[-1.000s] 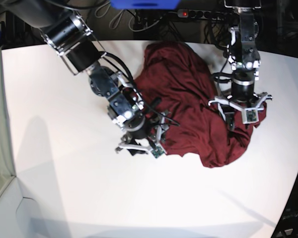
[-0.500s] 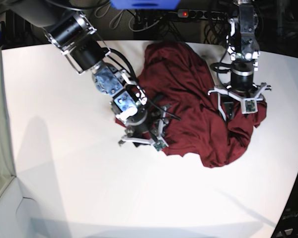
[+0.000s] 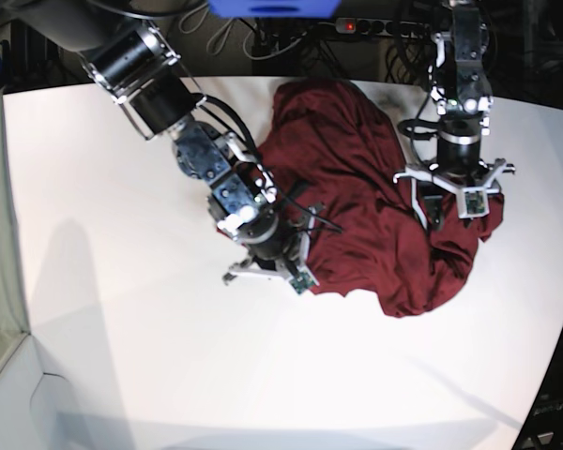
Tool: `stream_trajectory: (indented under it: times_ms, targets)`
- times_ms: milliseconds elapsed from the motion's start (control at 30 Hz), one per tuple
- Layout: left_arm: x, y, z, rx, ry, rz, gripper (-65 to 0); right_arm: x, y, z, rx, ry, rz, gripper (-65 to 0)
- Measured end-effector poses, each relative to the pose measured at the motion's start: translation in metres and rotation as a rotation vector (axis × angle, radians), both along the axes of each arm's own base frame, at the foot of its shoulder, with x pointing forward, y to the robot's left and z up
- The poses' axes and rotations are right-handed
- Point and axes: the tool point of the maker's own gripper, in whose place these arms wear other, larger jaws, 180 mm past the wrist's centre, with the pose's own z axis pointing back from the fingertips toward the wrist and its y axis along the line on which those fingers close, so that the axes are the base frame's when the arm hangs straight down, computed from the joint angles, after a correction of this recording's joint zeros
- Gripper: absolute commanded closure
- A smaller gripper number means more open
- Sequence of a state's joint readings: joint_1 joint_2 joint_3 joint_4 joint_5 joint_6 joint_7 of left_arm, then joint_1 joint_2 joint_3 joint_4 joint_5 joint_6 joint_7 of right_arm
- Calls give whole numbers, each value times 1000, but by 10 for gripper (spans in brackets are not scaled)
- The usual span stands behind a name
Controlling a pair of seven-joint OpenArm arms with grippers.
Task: Layout the t-shirt on the table in an organized manner, then fold the t-shirt properly
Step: 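Pull the shirt together with both grippers and release, then grasp a shirt edge with the right gripper and pull it outward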
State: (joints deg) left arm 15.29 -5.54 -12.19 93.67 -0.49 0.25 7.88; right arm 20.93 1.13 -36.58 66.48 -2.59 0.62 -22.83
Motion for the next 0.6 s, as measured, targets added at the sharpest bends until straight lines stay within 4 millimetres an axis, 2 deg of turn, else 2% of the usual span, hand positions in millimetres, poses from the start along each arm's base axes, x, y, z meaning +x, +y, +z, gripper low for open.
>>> stream_trajectory:
  times_ms: [133,300,500,600]
  targets:
    - [7,-3,29,8,-77,-11,-276,29,-26,55,97,-115,-99,0]
    - [9,-6,48,13,-124,-17,-276,55,-78,89,162,-178,-255,0]
    - [10,-14,52,-13,-139,-14,-276,91,-158,144,255,-293,-471,0]
    - [10,-14,52,-13,-139,-14,-276,101,-198,169,295,-346,-568,0]
